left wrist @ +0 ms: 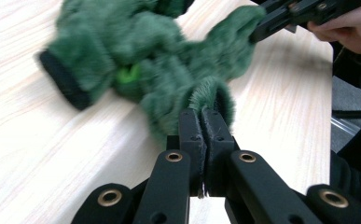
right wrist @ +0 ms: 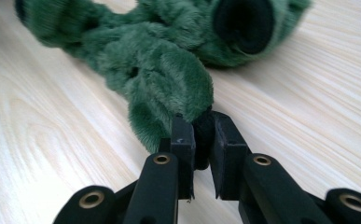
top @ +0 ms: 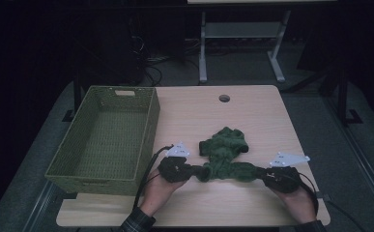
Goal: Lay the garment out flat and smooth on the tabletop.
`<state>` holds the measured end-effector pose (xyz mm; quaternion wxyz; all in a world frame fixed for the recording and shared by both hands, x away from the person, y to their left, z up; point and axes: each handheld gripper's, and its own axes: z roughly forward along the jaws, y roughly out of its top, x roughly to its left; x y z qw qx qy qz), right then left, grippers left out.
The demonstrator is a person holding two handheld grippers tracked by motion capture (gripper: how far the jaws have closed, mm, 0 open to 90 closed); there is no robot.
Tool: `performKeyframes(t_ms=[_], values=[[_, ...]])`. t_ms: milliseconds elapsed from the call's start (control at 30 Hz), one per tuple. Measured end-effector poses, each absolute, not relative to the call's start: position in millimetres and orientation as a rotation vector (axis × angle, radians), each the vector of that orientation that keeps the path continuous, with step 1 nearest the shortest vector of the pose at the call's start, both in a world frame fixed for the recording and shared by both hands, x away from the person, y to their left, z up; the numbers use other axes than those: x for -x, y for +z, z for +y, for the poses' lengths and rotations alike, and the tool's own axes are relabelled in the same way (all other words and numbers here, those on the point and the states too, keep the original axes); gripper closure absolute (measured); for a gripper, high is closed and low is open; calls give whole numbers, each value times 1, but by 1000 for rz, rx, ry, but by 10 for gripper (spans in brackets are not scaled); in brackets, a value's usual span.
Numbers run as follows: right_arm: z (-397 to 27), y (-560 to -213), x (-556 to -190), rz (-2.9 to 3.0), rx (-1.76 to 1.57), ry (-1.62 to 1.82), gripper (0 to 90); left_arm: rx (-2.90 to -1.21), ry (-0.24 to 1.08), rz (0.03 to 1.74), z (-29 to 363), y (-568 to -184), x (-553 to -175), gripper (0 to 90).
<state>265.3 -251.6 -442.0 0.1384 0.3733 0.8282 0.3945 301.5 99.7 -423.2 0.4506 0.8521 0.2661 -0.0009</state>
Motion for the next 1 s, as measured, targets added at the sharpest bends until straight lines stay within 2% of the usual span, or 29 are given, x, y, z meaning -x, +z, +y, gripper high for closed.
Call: performKeyframes(t_ms=[333, 400, 500, 633, 733, 867, 1000], values=[[-290, -447, -254, 2346, -1227, 1117, 801, -2148, 27, 750, 103, -432, -306, 879], [-290, -449, -253, 2348, -1236, 1105, 773, -2150, 43, 757, 103, -431, -306, 860], [-288, -447, -252, 2314, -1213, 1059, 684, -2129, 77, 766, 105, -425, -305, 813], [-290, -439, -250, 2270, -1208, 1062, 661, -2106, 94, 747, 108, -412, -301, 775], [-286, -434, -249, 2271, -1166, 1102, 721, -2100, 75, 705, 103, -406, -299, 788], [-272, -438, -256, 2353, -1126, 1122, 809, -2147, 41, 651, 87, -416, -298, 894], [-260, -443, -264, 2402, -1115, 1093, 881, -2203, 33, 640, 74, -434, -301, 895]])
